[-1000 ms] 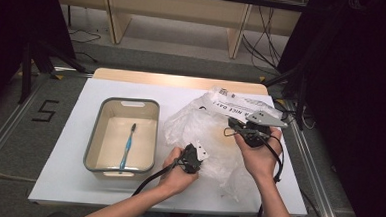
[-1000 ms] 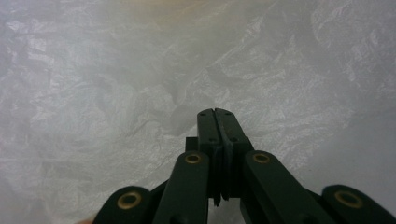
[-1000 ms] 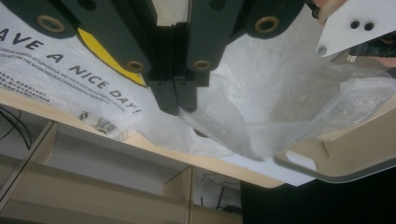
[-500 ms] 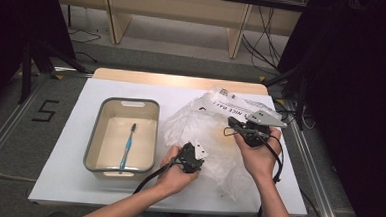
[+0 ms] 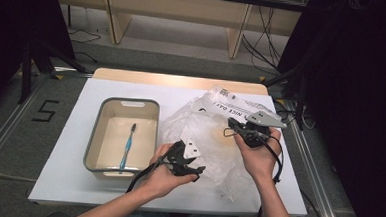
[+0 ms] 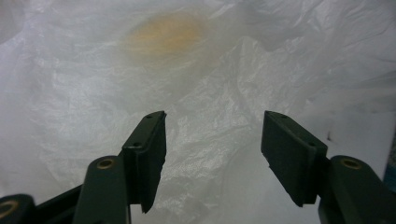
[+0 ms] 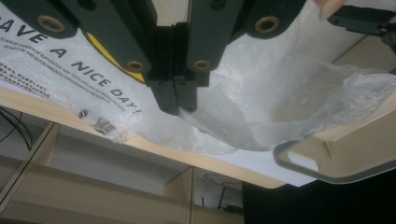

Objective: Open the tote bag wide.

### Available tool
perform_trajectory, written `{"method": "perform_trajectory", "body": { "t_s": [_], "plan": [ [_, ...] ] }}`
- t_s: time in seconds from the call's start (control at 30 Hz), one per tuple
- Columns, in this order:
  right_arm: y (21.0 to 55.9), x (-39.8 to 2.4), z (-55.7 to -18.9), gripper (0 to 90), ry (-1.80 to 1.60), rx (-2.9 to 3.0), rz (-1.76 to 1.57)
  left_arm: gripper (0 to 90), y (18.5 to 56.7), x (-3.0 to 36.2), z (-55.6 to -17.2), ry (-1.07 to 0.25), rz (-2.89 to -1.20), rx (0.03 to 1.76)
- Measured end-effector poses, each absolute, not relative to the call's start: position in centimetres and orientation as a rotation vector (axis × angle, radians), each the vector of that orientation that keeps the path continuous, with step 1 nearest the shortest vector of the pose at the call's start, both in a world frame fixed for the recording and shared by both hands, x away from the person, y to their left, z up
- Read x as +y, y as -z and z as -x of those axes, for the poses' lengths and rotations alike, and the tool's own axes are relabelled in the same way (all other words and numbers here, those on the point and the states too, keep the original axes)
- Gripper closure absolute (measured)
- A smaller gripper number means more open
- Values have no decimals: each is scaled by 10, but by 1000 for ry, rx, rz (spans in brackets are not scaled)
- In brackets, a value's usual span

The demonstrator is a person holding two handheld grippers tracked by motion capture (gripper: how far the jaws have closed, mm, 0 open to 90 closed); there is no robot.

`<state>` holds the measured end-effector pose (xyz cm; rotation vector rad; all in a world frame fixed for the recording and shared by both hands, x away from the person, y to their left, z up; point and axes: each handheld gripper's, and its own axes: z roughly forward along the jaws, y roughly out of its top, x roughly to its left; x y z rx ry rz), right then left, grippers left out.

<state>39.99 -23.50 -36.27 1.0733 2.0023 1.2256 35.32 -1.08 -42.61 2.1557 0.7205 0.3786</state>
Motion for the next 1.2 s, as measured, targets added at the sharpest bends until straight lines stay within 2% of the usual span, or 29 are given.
{"method": "perform_trajectory", "body": {
  "t_s": [0.53,1.2],
  "plan": [
    [363,-236,-398,900,-1223,2002,-1085,327,403,35,-346,-343,-2121,758],
    [365,-237,-399,900,-1223,2009,-1087,299,386,78,-346,-378,-2061,850]
  ]
}}
